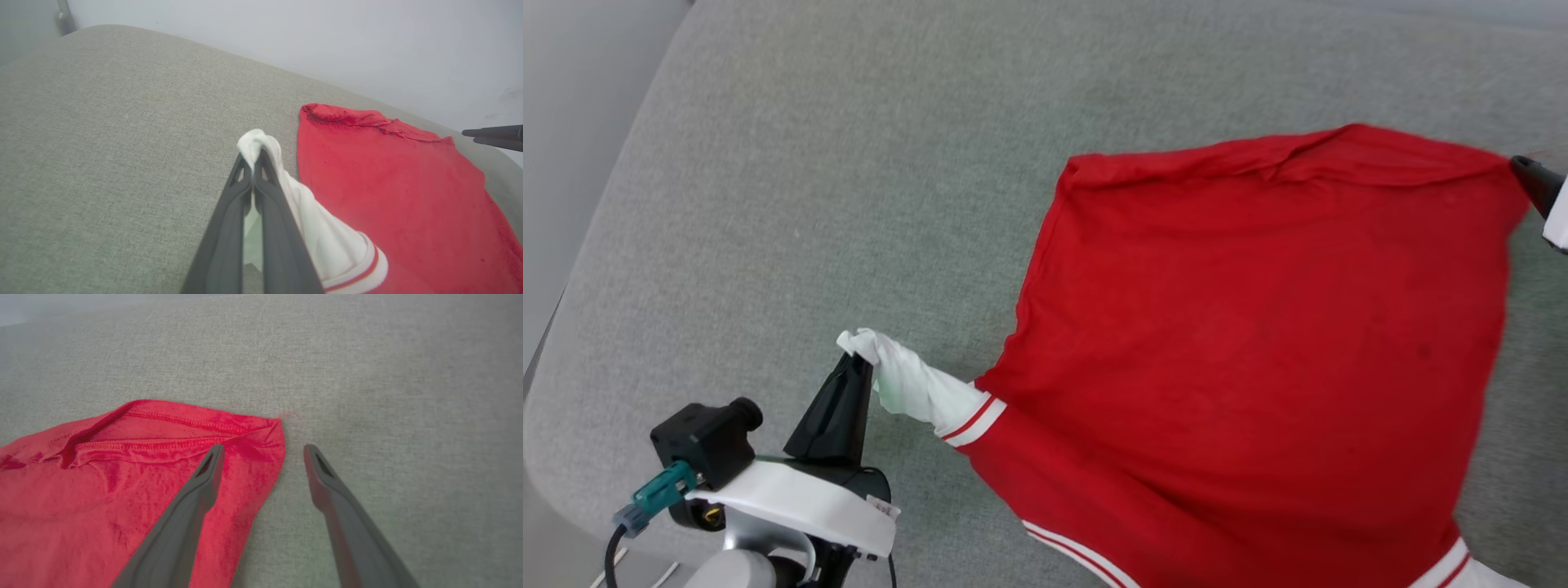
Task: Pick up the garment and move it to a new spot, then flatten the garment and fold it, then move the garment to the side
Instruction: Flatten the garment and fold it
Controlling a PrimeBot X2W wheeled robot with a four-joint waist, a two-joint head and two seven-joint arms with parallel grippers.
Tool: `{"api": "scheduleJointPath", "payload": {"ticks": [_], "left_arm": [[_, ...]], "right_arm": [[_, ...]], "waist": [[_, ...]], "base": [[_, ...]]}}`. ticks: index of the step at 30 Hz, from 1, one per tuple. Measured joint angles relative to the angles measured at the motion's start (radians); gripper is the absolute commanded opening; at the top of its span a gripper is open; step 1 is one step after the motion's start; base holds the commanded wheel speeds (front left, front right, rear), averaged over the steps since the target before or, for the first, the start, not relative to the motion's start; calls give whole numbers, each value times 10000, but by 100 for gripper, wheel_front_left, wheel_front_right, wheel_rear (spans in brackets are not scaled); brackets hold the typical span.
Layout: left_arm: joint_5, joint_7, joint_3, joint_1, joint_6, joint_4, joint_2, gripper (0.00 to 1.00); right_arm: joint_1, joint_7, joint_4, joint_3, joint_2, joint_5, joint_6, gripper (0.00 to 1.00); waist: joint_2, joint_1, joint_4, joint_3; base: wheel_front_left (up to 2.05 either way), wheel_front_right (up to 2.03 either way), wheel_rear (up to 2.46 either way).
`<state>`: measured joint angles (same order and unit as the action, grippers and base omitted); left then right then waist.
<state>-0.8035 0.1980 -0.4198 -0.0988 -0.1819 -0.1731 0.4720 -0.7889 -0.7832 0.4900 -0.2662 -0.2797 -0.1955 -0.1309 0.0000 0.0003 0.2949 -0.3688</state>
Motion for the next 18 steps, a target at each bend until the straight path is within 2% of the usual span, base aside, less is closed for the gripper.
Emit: {"api": "scheduleJointPath", "payload": {"ticks": [4,10,11,12,13,18], "left_arm": [[-8,81,-130,-340,330,311,-163,0],[-10,178,-146,-544,520,673,-238,0],[-12,180,-136,-567,564,725,-236,0],[-17,182,-132,-592,585,782,-236,0],[-17,186,-132,-616,589,825,-236,0],[-19,205,-176,-678,617,1060,-240,0]], "right_arm": [[-456,-953,731,-65,36,433,-2,100],[-1063,-2190,1099,-384,63,888,-2,100],[-1125,-2291,1147,-466,79,965,-2,76],[-1155,-2337,1152,-495,111,1026,-2,16],[-1175,-2359,1168,-520,138,1085,-2,0],[-1175,-2082,1191,-483,194,1185,0,0]], "waist": [[0,0,335,-581],[0,-2,571,-1002],[0,-2,575,-1006],[0,-2,573,-997],[0,-2,574,-984],[0,-1,590,-748]], "base": [[0,0,0],[0,0,0],[0,0,0],[0,0,0],[0,0,0],[0,0,0]]}}
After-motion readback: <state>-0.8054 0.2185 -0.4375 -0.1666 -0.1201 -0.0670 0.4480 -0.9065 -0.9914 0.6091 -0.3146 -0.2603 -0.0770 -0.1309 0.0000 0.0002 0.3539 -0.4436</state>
